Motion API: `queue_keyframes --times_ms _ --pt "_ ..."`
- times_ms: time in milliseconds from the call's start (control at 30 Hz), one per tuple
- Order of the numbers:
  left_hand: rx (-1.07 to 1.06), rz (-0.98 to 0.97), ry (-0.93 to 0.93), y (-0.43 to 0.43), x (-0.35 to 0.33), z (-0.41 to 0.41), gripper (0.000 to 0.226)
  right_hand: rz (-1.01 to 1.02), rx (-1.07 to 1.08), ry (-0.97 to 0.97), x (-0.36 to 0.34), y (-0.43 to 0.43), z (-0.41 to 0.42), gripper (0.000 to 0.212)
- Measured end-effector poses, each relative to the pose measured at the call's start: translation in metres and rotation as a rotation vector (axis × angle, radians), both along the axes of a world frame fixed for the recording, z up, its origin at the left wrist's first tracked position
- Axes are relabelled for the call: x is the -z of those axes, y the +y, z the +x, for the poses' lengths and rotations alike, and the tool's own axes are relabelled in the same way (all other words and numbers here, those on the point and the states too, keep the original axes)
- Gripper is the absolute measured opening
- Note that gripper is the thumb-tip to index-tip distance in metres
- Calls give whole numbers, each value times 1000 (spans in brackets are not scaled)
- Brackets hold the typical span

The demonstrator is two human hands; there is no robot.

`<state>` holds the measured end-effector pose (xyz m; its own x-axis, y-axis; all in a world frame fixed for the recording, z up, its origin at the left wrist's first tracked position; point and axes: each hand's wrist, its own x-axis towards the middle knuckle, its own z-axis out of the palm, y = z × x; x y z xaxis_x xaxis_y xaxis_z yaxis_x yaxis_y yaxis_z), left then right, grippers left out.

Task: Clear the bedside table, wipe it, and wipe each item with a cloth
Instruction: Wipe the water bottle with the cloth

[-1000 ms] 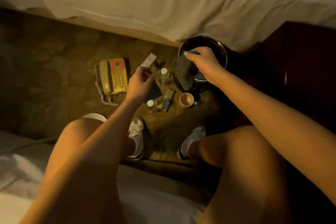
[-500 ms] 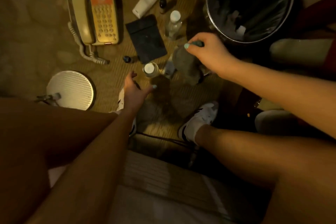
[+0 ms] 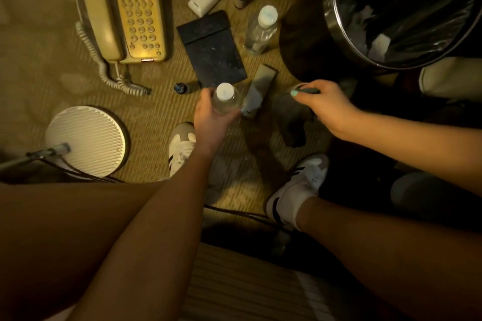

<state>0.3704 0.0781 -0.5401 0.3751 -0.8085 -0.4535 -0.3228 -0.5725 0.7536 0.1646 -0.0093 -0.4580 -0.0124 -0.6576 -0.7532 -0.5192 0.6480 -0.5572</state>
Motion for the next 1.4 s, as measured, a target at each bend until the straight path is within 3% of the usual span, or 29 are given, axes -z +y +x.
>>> queue_keyframes --times_ms 100,200,367,500,667,867,967,1100,1200,1333,1400 --pt "-1 -8 12 -11 -20 -3 59 32 -59 24 -20 -7 0 31" --pt "-25 -29 72 -25 -54 -6 54 -39 -121 46 -57 -25 3 25" --pt "-57 -103 198 -49 -134 -7 66 -368 -164 75 -140 -50 20 11" --pt "-5 -173 273 -65 -214 -13 55 -632 -90 64 -213 -57 23 9" --pt "158 -289 317 -66 -303 -19 46 -759 222 -139 -280 -31 21 8" --pt "371 -352 242 -62 -368 -20 54 -706 491 -521 -321 9 -2 16" --pt "463 -333 247 -64 -384 -28 65 -693 544 -668 -331 20 -11 8" --pt "609 -340 211 -79 -396 -43 68 -647 545 -832 -345 16 -24 29" --pt "694 -345 248 -98 -401 -48 72 -687 453 -754 -347 4 -38 25" --pt "800 -320 235 -123 -398 -51 66 -842 223 -362 -336 -12 -46 17" --pt "867 -306 224 -131 -395 -53 59 -839 230 -357 -330 -20 -41 21"
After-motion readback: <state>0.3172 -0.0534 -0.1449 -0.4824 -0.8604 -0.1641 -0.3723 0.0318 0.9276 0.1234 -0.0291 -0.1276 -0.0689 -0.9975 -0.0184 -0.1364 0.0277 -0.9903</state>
